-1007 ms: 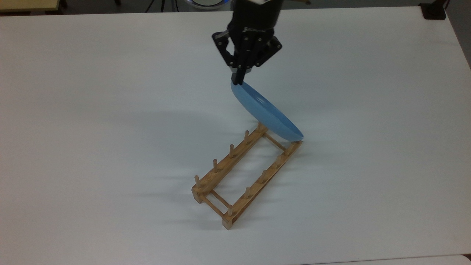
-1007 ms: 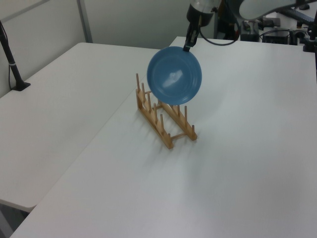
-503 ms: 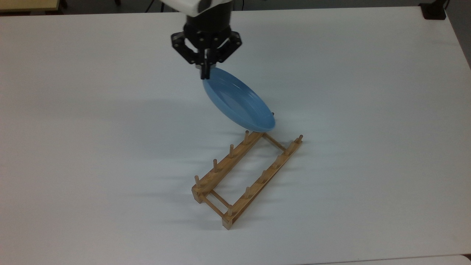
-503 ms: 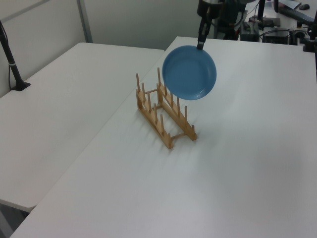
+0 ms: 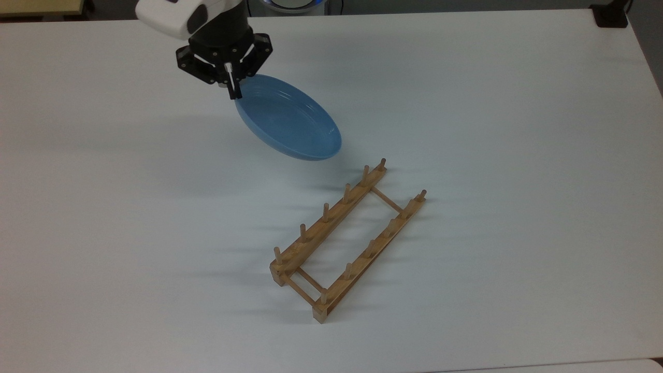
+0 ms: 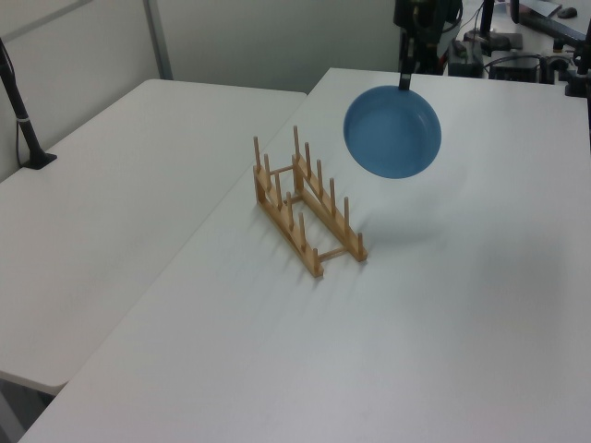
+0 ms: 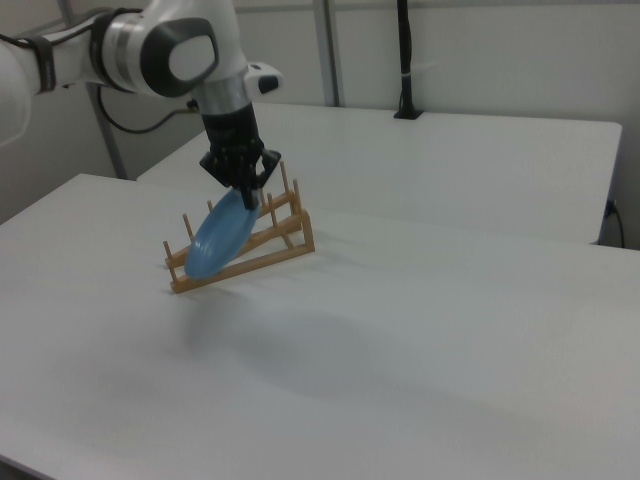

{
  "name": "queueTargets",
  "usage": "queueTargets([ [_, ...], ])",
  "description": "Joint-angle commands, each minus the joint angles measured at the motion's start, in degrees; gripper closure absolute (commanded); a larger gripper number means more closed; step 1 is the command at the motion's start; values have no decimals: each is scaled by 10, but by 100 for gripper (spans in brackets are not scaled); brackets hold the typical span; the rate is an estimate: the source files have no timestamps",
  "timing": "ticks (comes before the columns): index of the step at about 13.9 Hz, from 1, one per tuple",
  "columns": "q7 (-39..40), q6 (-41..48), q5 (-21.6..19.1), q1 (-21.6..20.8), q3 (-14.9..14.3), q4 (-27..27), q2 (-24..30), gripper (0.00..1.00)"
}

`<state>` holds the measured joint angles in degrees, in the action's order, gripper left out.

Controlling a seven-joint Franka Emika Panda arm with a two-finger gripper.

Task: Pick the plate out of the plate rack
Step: 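Carry the plate away from the rack and lower it toward the table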

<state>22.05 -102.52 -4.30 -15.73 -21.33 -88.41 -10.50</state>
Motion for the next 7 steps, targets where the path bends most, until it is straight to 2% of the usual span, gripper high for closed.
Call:
queueTargets([
  [1,33,0,-18,4,-10,-42,-1,100],
  [7,57,-32,-50,40,-10,-55,-64,100],
])
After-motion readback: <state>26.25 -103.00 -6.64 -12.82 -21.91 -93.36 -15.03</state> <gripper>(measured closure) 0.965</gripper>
